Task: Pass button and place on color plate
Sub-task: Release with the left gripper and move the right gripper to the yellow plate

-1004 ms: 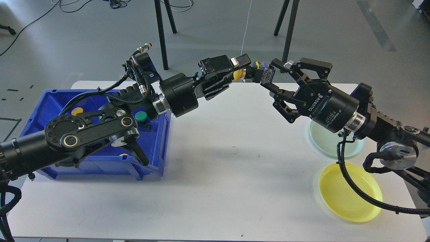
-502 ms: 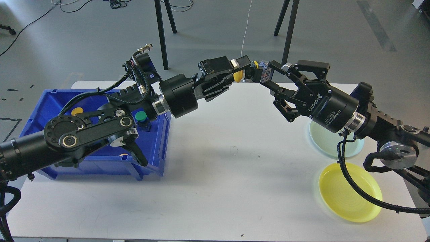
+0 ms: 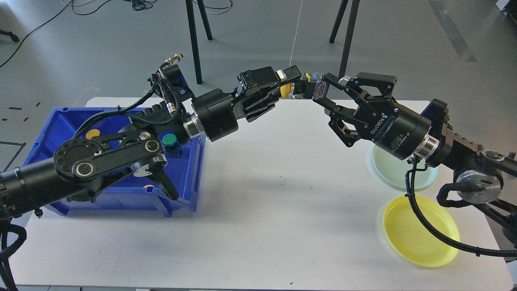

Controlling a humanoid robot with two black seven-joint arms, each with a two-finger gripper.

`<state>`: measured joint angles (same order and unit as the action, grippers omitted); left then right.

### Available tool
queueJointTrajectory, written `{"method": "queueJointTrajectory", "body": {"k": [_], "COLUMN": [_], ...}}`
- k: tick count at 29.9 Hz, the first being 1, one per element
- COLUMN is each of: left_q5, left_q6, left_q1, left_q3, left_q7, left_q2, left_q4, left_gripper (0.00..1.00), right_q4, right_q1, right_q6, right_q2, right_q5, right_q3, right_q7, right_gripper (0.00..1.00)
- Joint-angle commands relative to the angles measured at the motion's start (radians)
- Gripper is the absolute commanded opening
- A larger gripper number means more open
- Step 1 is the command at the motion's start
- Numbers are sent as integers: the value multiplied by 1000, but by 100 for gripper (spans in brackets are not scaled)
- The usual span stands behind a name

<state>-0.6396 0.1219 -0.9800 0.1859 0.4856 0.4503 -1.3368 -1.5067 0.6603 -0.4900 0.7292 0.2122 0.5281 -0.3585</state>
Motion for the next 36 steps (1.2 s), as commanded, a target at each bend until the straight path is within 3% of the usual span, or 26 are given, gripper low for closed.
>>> {"method": "queueJointTrajectory", "body": {"k": [1, 8, 11, 18, 27, 36], "left_q5": [3, 4, 4, 4, 4, 4], "left_q6": [1, 1, 1, 1, 4, 4], "left_q1": [0, 0, 0, 4, 4, 4], "left_q3": [3, 3, 3, 18, 18, 18], "left_q7": [3, 3, 3, 3, 3, 3], "left_q2": [-1, -1, -1, -2, -2, -2], "left_q4": [1, 2, 2, 7, 8, 8], "left_gripper": [78, 80, 80, 82, 82, 82], "right_q4": [2, -1, -1, 31, 39, 80], "right_q1": [-1, -16, -33, -308, -732, -866], "right_q6": [1, 1, 1, 1, 1, 1], "right_q2": [4, 24, 99, 203, 248, 239], "right_q5": [-1, -2, -10, -43, -350, -654], "right_q3": [1, 12, 35, 115, 124, 101], "right_q7": [1, 0, -7, -130, -130, -130], "right_gripper": [4, 4, 3, 3, 2, 2]}}
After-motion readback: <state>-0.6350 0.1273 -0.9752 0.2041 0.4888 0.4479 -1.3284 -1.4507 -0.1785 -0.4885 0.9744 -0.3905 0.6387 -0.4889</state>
